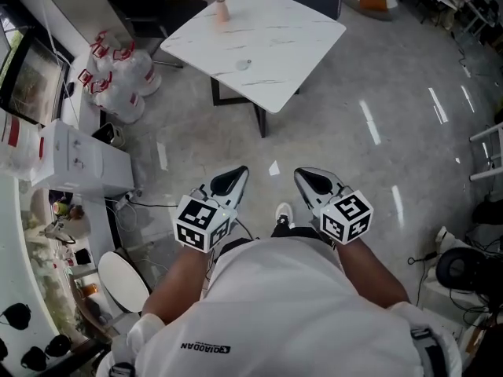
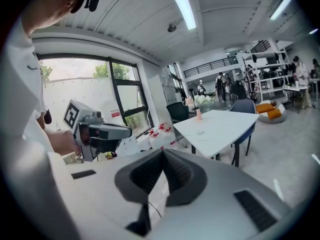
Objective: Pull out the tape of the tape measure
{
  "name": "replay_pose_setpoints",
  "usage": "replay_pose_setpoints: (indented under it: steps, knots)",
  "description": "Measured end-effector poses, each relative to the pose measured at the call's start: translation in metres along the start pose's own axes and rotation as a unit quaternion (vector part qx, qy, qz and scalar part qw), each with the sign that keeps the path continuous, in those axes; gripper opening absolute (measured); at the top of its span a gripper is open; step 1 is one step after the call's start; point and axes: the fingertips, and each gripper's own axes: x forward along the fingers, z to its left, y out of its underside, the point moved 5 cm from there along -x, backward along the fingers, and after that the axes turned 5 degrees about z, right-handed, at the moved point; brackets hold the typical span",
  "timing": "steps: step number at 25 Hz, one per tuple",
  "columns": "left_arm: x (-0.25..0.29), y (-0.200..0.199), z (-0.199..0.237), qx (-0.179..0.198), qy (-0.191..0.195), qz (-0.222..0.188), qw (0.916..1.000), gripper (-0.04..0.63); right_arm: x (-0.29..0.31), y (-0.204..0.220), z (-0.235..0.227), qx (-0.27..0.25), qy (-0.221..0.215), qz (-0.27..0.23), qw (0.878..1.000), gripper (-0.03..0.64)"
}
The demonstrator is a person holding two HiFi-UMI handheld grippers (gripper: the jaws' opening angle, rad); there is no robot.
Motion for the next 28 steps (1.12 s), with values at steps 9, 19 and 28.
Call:
replay_pose_setpoints:
  steps: [9, 19, 28]
  knots:
    - [0.067, -0.022, 0.006, -0.016, -0.029, 0.009, 0.9994, 0.009, 0.016, -0.029, -0.070, -0.009, -0.036, -0.004, 0.999, 0.006]
    - [0.106, -0.042, -0.004, -0.008, -0.050, 0.018, 0.9985, 0.009, 0.008, -0.030, -0.118, -0.012, -0.056, 0.007, 0.998, 0.006]
    - [0.118, -0.030, 0.001, -0.019, -0.051, 0.038, 0.9978, 0.009, 0.020, -0.024, -0.129, -0.006, -0.068, 0.011, 0.998, 0.006]
